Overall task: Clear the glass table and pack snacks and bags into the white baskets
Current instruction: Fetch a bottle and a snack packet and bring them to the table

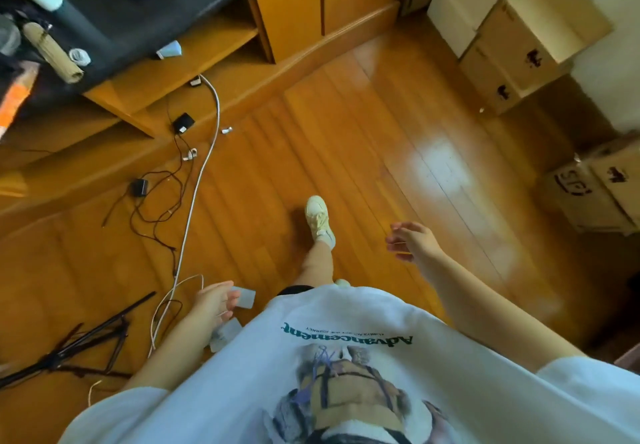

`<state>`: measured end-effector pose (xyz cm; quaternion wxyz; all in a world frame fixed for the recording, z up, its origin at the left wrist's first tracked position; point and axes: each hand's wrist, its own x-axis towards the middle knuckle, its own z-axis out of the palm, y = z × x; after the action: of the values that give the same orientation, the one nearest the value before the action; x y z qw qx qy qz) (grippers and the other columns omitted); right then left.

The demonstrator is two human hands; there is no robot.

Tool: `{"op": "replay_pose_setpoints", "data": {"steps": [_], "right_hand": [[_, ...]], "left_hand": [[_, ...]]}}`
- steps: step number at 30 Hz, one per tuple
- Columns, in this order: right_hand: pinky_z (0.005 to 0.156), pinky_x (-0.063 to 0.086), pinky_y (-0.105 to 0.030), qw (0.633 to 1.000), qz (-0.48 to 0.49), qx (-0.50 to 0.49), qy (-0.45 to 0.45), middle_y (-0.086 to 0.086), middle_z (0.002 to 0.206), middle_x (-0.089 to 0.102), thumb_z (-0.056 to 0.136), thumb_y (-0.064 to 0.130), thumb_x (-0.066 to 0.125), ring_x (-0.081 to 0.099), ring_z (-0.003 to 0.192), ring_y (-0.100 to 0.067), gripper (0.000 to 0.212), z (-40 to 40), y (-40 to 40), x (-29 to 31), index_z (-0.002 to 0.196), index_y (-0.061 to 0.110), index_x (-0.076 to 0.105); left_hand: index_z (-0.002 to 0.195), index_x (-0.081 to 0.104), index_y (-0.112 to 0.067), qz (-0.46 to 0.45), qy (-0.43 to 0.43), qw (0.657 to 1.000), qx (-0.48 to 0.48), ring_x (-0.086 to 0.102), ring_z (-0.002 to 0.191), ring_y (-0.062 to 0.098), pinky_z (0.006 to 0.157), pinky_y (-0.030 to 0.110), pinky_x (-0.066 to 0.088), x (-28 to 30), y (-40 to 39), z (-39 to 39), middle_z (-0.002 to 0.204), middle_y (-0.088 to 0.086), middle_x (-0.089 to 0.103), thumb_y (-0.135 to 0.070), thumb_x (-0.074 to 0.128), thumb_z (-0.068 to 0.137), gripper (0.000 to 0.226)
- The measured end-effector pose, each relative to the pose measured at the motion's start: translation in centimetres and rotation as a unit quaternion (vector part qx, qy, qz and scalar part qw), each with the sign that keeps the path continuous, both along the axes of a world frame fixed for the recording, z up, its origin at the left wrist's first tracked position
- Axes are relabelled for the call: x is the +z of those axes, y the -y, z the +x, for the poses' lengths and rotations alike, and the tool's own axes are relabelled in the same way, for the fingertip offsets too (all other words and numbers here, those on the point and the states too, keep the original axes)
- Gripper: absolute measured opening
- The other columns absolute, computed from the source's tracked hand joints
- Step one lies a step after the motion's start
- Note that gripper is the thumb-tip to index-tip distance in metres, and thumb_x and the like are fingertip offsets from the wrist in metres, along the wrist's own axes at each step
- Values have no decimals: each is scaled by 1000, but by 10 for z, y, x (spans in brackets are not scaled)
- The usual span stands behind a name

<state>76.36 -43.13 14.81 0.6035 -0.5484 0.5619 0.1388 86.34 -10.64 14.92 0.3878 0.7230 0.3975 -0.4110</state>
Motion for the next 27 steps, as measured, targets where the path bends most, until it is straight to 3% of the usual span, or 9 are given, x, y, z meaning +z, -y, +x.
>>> {"op": "replay_pose_setpoints", "data": {"steps": [3,7,8,10,14,19,21,24,27], "right_hand": [[60,47,-25,1000,-1,10,6,-4,76,59,96,13,46,58,68,-15,9,48,27,1,99,10,54],[60,45,-25,1000,3,-14,-16,-5,74,59,94,10,47,58,65,-17,8,95,69,-1,97,11,55],[60,44,-26,999,2,-20,-26,-5,73,59,93,9,47,58,64,-17,9,104,79,0,96,12,55],[59,42,-26,999,1,-33,-38,-6,72,59,92,7,48,57,61,-18,9,118,98,1,95,12,55],[55,41,-25,995,7,-79,-67,-7,69,56,91,6,48,56,54,-17,13,143,129,1,85,16,55],[55,40,-23,988,1,-108,-108,-5,69,57,91,8,47,58,40,-9,13,184,167,-6,86,18,54],[55,39,-23,987,7,-114,-115,-6,69,57,91,9,48,55,32,-4,10,207,185,-12,91,17,54],[55,42,-26,986,18,-116,-122,-7,70,58,92,8,50,59,37,-9,14,249,217,-20,105,10,55],[40,45,-19,987,22,-99,-121,-6,62,61,91,7,50,56,33,-7,19,303,254,-22,110,7,55]], "left_hand": [[131,49,-4,-9,-11,999,39,52,70,13,64,25,38,-8,15,40,93,9,61,-17,46,97,36],[129,49,-4,-29,-10,999,42,54,76,17,71,27,42,-13,57,113,111,14,63,-19,47,97,36],[129,50,-5,-34,-7,999,34,54,75,16,70,26,41,-13,71,132,105,11,63,-20,47,96,36],[126,52,-8,-45,8,999,4,54,71,12,65,25,40,-11,105,173,90,5,63,-21,47,96,33],[118,59,-13,-61,65,992,-90,59,85,16,66,24,46,-2,185,247,98,5,66,-20,49,95,25],[107,59,-21,-131,84,970,-187,59,78,8,60,20,46,12,276,310,85,-6,63,-23,49,96,15],[107,59,-20,-152,72,963,-209,58,75,8,62,19,46,12,302,329,88,-3,64,-23,47,96,15],[109,59,-18,-159,60,960,-223,56,71,8,62,20,45,9,335,362,87,-1,64,-22,45,97,18],[113,59,-16,-136,46,970,-196,56,71,9,64,21,44,5,357,402,84,-2,64,-20,46,97,22]]}}
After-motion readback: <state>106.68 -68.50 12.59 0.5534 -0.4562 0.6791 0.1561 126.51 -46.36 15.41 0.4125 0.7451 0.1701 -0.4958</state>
